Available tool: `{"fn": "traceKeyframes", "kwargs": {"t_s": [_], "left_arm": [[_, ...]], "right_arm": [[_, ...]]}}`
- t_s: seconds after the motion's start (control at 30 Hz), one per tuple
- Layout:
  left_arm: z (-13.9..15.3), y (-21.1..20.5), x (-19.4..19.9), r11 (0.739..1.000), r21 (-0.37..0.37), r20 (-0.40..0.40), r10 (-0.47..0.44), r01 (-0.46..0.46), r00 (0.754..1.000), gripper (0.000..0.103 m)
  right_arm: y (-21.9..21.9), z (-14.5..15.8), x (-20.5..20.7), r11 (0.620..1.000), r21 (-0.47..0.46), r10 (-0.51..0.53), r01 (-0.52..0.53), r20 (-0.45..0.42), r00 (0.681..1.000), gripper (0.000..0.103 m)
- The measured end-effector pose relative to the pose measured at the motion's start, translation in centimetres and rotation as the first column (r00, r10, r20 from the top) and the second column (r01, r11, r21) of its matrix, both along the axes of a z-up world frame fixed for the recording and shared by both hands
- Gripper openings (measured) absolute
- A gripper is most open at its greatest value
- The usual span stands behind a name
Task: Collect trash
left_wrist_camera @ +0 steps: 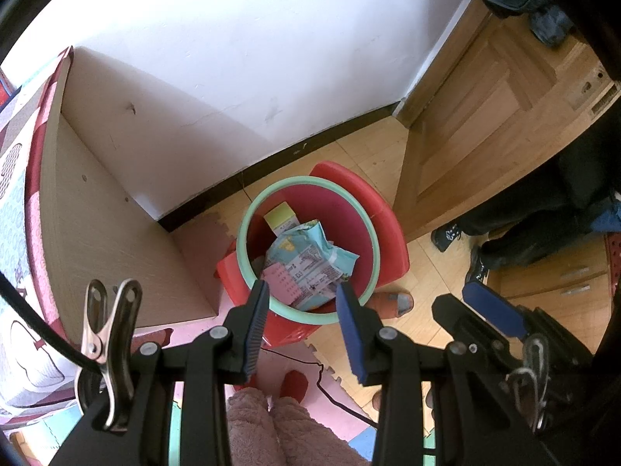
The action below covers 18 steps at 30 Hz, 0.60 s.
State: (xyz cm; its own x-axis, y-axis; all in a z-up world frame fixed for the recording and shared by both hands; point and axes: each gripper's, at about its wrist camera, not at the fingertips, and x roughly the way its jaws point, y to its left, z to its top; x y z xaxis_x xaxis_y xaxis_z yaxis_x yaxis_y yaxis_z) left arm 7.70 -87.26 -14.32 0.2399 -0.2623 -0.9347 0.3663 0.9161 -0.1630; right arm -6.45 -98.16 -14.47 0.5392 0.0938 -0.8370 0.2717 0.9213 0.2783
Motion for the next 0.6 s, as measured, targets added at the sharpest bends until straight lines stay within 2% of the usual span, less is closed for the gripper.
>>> {"fn": "traceKeyframes", "kwargs": {"t_s": [0.6], "left_arm": [[-0.1, -0.01, -0.58, 1.0, 0.002, 0.007, 0.002, -0.002, 1.0, 0.037]], "right_arm": [[0.09, 0.09, -0.22, 1.0, -0.002, 0.001, -0.001, 0.0, 1.0, 0.037]]}}
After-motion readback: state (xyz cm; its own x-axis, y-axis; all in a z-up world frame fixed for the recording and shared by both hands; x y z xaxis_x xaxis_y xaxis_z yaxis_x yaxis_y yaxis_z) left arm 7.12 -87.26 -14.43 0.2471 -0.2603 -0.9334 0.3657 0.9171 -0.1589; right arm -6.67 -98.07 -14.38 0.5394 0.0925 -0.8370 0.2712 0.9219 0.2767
